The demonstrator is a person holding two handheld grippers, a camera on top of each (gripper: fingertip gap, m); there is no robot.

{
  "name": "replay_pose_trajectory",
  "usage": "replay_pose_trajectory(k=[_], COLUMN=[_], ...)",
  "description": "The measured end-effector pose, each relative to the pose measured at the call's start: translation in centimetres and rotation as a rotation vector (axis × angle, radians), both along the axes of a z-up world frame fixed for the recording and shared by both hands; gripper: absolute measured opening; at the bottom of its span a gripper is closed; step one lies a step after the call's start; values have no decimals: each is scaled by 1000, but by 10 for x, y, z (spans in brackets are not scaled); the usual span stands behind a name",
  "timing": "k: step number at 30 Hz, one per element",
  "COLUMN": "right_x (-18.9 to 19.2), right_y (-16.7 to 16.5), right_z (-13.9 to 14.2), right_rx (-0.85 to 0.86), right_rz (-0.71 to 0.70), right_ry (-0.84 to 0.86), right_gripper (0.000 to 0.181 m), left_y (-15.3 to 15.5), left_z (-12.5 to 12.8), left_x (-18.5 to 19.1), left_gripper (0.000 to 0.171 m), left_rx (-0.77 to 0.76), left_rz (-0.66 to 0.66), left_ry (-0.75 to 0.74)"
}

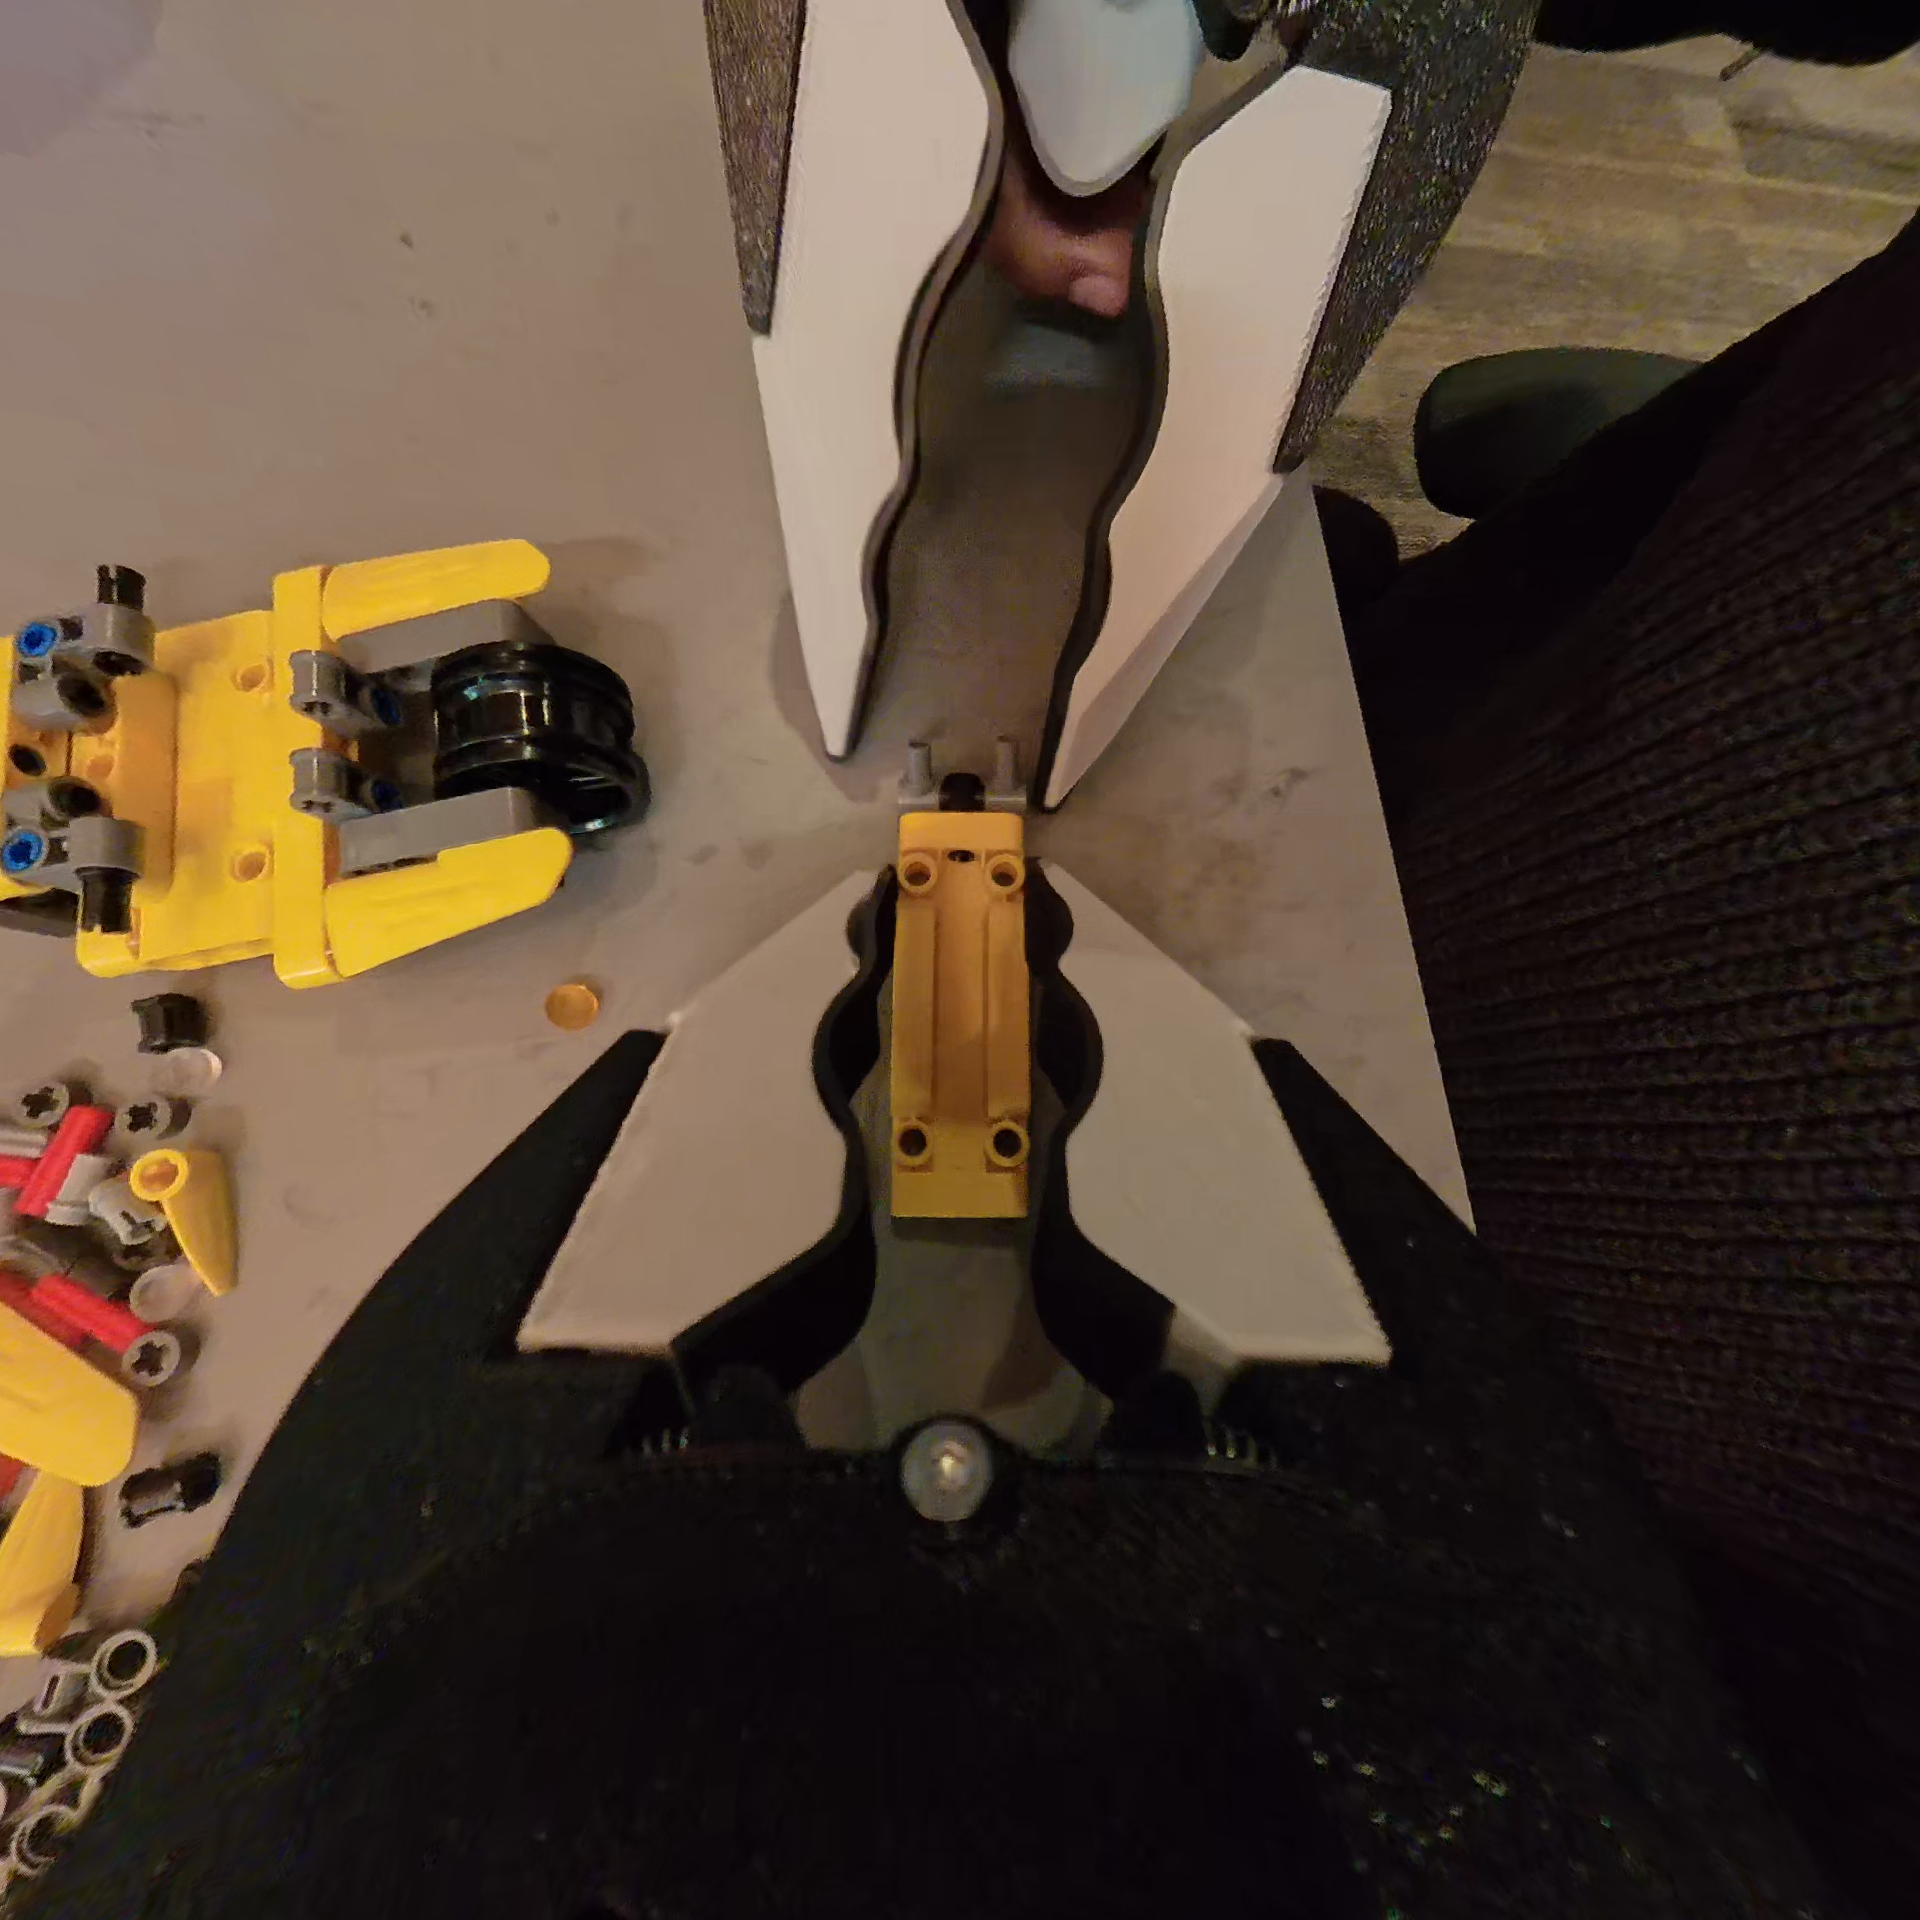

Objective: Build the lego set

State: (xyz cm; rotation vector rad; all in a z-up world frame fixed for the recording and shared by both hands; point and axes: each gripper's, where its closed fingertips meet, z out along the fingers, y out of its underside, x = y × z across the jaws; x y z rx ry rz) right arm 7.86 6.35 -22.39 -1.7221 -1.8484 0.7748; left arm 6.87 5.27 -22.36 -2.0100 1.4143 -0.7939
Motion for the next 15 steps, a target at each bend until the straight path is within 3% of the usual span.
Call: replay_pose_trajectory(k=[7, 15], right_x=[13, 18], right_y=[10, 11], right_z=[0, 1], right_rx=[-5, 18], right_rz=[-107, -174], right_ry=[41, 50], right_gripper=[48, 58], left_y=[-1, -1], left_z=[0, 5], left_x=[0, 0], left_gripper=[23, 38], left_rx=[28, 31], left_rz=[10, 17], left_ry=[9, -25])
